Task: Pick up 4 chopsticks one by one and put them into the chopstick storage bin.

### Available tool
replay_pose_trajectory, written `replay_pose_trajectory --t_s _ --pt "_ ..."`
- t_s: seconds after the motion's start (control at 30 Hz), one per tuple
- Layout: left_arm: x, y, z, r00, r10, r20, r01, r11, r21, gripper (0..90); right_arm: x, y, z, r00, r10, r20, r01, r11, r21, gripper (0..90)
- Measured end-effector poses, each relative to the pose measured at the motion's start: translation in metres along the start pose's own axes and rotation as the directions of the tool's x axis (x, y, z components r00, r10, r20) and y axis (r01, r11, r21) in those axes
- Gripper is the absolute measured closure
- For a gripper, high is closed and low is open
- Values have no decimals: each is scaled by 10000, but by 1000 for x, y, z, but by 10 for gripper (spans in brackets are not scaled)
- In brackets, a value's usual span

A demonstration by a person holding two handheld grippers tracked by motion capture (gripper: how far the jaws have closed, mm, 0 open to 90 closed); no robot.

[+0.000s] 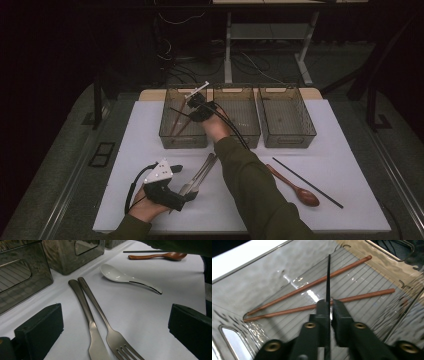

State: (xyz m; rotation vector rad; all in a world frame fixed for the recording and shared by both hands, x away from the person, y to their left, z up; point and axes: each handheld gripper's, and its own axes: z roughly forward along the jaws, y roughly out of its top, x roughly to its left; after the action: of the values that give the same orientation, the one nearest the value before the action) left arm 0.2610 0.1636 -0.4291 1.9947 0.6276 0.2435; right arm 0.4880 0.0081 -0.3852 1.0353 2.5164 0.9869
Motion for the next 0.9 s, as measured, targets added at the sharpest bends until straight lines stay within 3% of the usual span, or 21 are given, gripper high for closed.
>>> replay_pose_trajectory --t_s 0.47,0.9 --pt "1 -1 0 10000 42 9 -42 9999 110 0 -13 -5 -29 9959 155 -890 -204 9983 -547 507" --pt "3 -3 0 9999 -124 80 124 9999 0 0 -27 -35 -87 9877 -344 -1526 158 9925 -1212 438"
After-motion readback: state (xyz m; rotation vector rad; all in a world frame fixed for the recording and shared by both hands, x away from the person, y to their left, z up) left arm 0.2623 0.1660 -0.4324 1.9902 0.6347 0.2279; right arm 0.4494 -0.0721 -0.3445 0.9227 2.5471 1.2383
